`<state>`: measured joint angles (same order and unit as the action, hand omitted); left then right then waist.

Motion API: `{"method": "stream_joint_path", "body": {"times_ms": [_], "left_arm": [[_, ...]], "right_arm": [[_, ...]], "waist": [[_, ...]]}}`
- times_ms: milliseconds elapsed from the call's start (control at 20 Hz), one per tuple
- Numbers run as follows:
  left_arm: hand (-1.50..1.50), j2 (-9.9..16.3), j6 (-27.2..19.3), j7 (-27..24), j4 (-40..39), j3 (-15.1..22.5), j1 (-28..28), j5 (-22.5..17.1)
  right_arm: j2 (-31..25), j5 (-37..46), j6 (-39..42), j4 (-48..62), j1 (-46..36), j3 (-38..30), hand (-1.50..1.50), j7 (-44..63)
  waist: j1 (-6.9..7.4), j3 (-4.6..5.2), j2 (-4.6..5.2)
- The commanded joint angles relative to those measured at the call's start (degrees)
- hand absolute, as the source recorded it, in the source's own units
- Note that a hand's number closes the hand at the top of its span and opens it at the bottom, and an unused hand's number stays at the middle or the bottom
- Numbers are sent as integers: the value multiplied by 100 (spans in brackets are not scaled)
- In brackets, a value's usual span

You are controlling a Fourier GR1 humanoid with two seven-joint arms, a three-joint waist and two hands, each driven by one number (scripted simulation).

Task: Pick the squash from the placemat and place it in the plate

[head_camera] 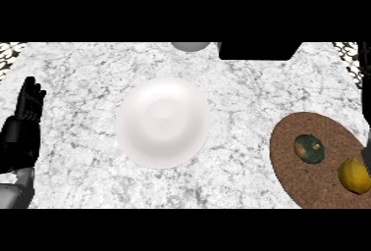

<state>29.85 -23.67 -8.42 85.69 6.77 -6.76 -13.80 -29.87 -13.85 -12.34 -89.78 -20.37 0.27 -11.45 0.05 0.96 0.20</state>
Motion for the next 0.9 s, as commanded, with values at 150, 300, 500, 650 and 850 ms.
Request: {"method": "stream_joint_path", "body": {"times_ms": [150,300,500,650,850], "left_arm": [[0,-291,620,-72,-349,412,208,-162],[0,-253,766,145,-372,559,362,-210],[0,-300,1331,-154,-667,541,548,-385],[0,-490,1418,-299,-1012,505,456,-288],[0,-716,1111,-17,-617,599,445,-69]], "right_arm": [[242,-881,1820,-41,366,1139,150,613],[-1362,1256,1631,-263,-84,1223,150,83],[734,318,1106,429,1495,1409,-150,-1168],[483,471,1646,768,1980,1240,-150,-2436],[102,719,1637,995,2371,715,-150,-3286]], "waist": [[13,-86,38],[-99,69,-115],[-27,-101,-5],[-41,-99,-10],[-35,-100,-23]]}}
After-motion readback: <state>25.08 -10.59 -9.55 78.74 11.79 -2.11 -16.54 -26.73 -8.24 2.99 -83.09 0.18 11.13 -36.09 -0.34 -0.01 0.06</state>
